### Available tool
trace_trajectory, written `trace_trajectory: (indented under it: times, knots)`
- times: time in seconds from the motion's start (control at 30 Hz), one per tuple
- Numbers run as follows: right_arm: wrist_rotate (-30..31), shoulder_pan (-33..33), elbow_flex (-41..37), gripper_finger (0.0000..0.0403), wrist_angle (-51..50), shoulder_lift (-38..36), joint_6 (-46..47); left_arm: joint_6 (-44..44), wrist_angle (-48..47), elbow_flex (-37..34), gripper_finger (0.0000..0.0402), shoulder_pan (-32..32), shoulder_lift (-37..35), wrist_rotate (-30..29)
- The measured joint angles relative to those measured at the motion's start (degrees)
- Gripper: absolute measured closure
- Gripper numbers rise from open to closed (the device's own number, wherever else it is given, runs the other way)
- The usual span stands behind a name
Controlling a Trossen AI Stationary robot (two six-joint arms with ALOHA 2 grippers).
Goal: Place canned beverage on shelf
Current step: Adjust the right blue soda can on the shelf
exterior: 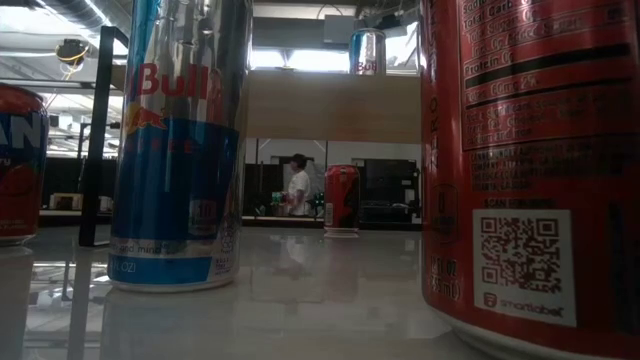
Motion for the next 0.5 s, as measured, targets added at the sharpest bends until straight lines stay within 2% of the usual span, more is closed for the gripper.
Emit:
trace_trajectory:
  times: [0.1, 0.33, 0.5]
  knots:
    - [-1.8, 0.0, 2.5, 0.0061, 0.8, -0.1, -1.0, 0.0, 0.0, 0.0, 0.0106, 0.0, 0.0, 0.1]
    - [-1.2, 0.0, 11.0, 0.0061, 0.9, 0.0, -4.9, 0.1, 0.0, 0.0, 0.0106, 0.0, 0.0, 0.0]
    - [3.0, 0.0, 19.0, 0.0061, 3.0, 1.9, -11.6, 1.9, 0.0, 0.0, 0.0106, 0.0, 0.0, 0.0]
